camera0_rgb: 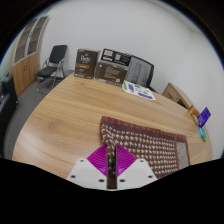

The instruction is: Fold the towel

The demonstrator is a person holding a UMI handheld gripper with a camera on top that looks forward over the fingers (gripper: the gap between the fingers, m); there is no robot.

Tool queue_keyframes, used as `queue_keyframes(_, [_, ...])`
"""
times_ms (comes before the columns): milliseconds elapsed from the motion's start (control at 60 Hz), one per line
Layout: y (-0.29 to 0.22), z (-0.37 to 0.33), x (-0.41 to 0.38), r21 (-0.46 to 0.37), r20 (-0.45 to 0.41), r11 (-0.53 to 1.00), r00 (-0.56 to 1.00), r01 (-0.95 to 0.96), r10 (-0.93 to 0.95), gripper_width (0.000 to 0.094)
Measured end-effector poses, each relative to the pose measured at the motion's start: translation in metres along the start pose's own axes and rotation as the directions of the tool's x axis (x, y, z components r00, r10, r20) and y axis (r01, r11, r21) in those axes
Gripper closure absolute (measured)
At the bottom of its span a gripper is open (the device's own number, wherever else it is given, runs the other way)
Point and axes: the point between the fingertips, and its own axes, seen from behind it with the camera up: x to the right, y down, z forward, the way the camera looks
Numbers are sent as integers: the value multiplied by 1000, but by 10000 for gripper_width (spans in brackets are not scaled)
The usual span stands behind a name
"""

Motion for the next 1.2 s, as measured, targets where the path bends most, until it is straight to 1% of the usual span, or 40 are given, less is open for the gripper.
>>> queue_keyframes(67, [0,-2,-4,1,29,1000,999,-20,20,869])
queue_keyframes(150, [-11,-13,-19,14,107,997,991,-78,76,876])
queue_keyframes(300, [-79,-76,-29,124,291,967,940,-223,180,875])
queue_keyframes(333, [-99,-88,-25,144,315,954,926,-262,207,876])
queue_keyframes(400, [-120,-107,-2,182,354,929,903,-322,244,876])
queue_keyframes(450, [-125,-110,20,192,364,916,892,-352,267,877])
queue_keyframes(517, [-116,-99,51,182,349,912,891,-367,289,877])
queue_keyframes(583, [-88,-77,82,147,316,917,896,-370,311,878])
queue_keyframes(667, [-56,-50,113,80,283,923,896,-377,342,876])
queue_keyframes(717, [-33,-33,128,61,264,929,903,-365,338,862])
queue_keyframes(750, [-22,-23,137,50,251,934,910,-354,331,828])
queue_keyframes(800, [-5,-12,152,31,224,944,923,-328,313,747])
queue_keyframes(850, [9,-3,166,7,197,952,933,-307,300,643])
queue_keyframes(883, [18,-3,177,-3,183,953,937,-303,298,546])
queue_keyframes(983, [24,-14,199,1,171,958,944,-287,282,189])
queue_keyframes(1017, [24,-22,206,4,169,963,949,-270,265,99])
queue_keyframes(1050, [25,-31,211,10,165,967,955,-253,248,64])
queue_keyframes(1100, [22,-46,211,19,174,974,960,-227,220,83])
queue_keyframes(1200, [16,-85,215,55,171,983,972,-173,162,81])
